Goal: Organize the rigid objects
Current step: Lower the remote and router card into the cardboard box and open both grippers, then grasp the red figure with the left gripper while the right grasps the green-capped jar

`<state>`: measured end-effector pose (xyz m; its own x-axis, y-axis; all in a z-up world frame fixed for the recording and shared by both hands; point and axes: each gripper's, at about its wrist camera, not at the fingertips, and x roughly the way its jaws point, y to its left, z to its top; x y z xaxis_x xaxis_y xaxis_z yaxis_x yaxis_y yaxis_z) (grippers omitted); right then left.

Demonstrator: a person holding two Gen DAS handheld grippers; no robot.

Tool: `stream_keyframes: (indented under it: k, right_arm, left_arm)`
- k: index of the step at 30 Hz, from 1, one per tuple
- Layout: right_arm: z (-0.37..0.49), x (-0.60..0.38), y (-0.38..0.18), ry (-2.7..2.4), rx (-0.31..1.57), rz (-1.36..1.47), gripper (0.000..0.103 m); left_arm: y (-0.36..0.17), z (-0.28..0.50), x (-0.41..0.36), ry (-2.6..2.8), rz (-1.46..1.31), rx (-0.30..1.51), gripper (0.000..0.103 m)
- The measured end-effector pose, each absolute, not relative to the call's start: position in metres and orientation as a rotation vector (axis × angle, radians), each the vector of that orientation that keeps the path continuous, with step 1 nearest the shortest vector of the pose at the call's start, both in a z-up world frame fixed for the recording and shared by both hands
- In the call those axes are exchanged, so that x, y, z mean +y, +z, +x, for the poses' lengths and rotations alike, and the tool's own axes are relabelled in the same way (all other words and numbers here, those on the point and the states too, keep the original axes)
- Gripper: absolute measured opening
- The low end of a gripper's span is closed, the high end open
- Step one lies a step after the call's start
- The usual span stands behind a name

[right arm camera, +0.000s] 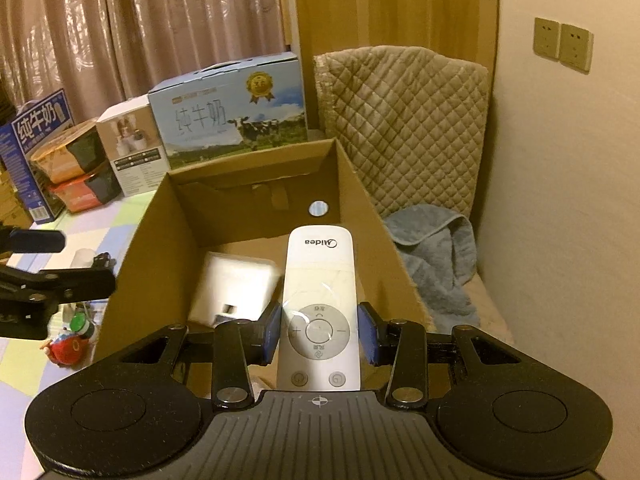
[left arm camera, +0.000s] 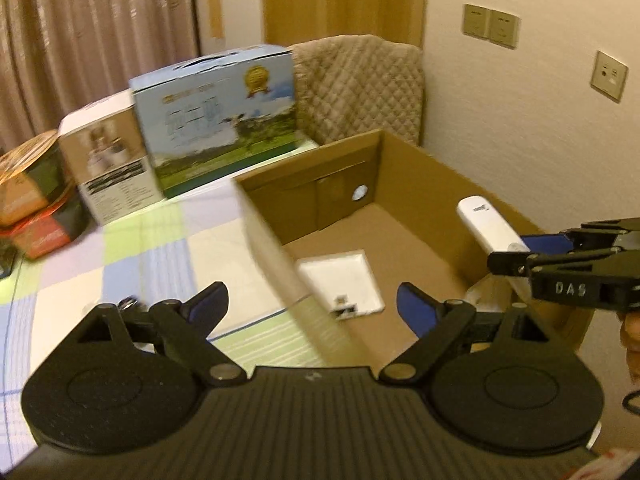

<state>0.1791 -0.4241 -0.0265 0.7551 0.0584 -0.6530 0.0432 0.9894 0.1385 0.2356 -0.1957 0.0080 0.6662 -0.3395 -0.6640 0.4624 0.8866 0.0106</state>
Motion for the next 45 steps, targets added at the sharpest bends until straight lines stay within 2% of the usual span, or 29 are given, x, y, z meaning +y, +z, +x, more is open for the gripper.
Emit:
stream_keyframes:
  k: [12,14,16,18,30,45]
  right_arm:
    - [0.207,-0.401,-0.038,0.033,0.757,0.114,0.038]
    - [0.21,-0.398,-0.037,0.031,0.736,0.1,0.042]
    - [0.209,-0.397,-0.033,0.016,0.722,0.1,0.053]
    - [0.206,-0.397,-0.029,0.017,0.705,0.112,0.054]
    - [0.168,-0.37,0.008,0.061,0.651,0.124,0.055]
    - [0.114,-0.277,0.046,0.251,0.594,0.095,0.058]
  left_arm:
    - [-0.001,0.228,-0.144,-0.395,0.122,0.74,0.089]
    - [-0.002,0.227,-0.138,-0.387,0.114,0.743,0.089]
    - [-0.003,0.225,-0.131,-0.374,0.102,0.747,0.089]
    - [-0.004,0.222,-0.121,-0.36,0.089,0.751,0.089]
    - [0.001,0.186,-0.063,-0.265,0.043,0.762,0.089]
    - [0.006,0.132,0.025,-0.121,0.009,0.768,0.091]
